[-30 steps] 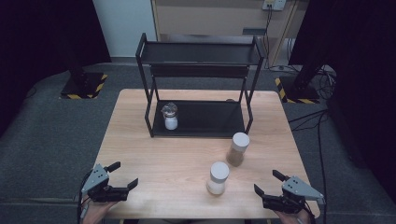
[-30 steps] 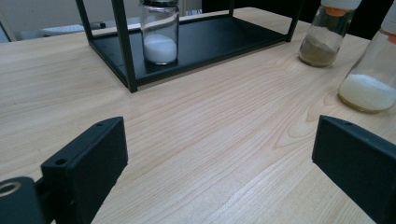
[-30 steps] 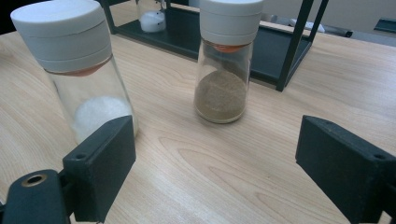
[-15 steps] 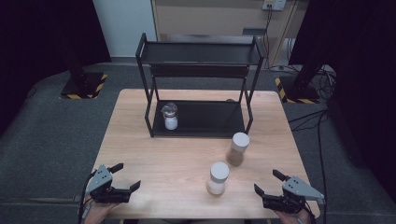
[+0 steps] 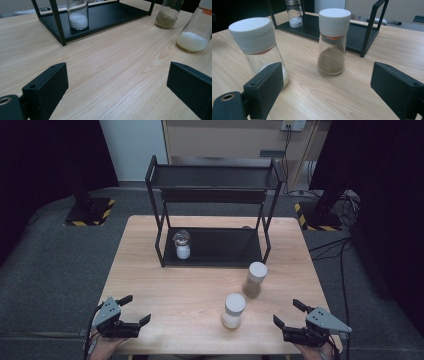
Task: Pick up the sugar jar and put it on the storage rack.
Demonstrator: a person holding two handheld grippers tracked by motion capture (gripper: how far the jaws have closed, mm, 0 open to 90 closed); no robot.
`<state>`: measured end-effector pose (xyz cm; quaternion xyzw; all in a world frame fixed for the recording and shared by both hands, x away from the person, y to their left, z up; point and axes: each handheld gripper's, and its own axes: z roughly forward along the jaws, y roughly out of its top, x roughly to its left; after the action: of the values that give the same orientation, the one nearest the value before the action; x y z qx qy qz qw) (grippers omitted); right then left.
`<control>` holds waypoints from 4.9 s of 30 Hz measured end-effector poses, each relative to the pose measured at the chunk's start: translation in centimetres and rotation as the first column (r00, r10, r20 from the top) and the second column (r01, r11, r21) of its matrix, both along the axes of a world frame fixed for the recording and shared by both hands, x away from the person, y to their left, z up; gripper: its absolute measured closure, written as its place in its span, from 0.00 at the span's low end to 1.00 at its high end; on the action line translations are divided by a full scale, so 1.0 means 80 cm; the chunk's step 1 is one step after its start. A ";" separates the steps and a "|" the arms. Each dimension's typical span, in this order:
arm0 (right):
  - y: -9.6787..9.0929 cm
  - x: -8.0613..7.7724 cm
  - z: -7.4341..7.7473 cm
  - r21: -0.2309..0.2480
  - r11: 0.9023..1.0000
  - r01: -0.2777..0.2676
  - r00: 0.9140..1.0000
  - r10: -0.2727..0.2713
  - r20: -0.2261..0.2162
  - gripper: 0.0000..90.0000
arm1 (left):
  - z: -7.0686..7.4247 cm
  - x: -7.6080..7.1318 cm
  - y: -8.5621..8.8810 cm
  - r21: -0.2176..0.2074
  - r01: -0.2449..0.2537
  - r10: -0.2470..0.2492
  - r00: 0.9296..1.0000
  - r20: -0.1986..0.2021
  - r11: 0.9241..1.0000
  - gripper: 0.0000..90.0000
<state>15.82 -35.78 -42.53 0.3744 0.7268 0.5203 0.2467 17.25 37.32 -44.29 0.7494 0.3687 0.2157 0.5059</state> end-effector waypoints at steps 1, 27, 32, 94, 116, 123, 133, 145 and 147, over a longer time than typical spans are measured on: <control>0.000 0.000 0.000 0.000 1.000 0.000 1.000 0.000 0.000 0.12 | 0.000 0.000 0.000 0.000 0.001 -0.001 1.000 -0.001 1.000 0.03; 0.036 0.033 0.052 0.001 0.981 -0.193 0.981 0.193 -0.001 0.12 | 0.002 0.003 -0.002 0.014 0.016 -0.015 1.000 -0.014 1.000 0.03; 0.046 0.044 0.056 0.013 0.972 -0.235 0.972 0.235 -0.013 0.12 | 0.002 0.003 -0.003 0.021 0.018 -0.018 1.000 -0.017 1.000 0.03; 0.130 0.090 0.008 0.022 0.965 -0.262 0.960 0.262 -0.095 0.36 | 0.004 0.004 -0.006 0.039 0.026 -0.026 0.999 -0.021 0.999 0.03; 0.146 0.090 0.019 -0.004 0.961 -0.277 0.957 0.275 -0.096 0.36 | 0.004 0.004 -0.007 0.044 0.024 -0.023 1.000 -0.021 0.999 0.03; 0.159 0.098 0.025 0.000 0.954 -0.301 0.949 0.299 -0.103 0.36 | 0.004 0.004 -0.007 0.045 0.024 -0.023 0.999 -0.023 0.999 0.03; 0.189 0.115 0.039 0.004 0.944 -0.330 0.939 0.329 -0.105 0.36 | 0.004 0.004 -0.006 0.040 0.021 -0.020 1.000 -0.024 0.999 0.03; 0.226 0.152 0.066 0.019 0.945 -0.326 0.939 0.326 -0.110 0.36 | 0.003 0.003 -0.004 0.033 0.020 -0.019 1.000 -0.022 0.999 0.03; 0.229 0.159 0.070 0.030 0.949 -0.313 0.943 0.315 -0.112 0.36 | 0.003 0.004 -0.004 0.033 0.020 -0.019 1.000 -0.023 0.999 0.03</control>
<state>28.51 -17.47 -36.93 0.2846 0.7872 0.5346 0.1163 17.54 37.04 -44.06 0.7637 0.3633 0.2084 0.4913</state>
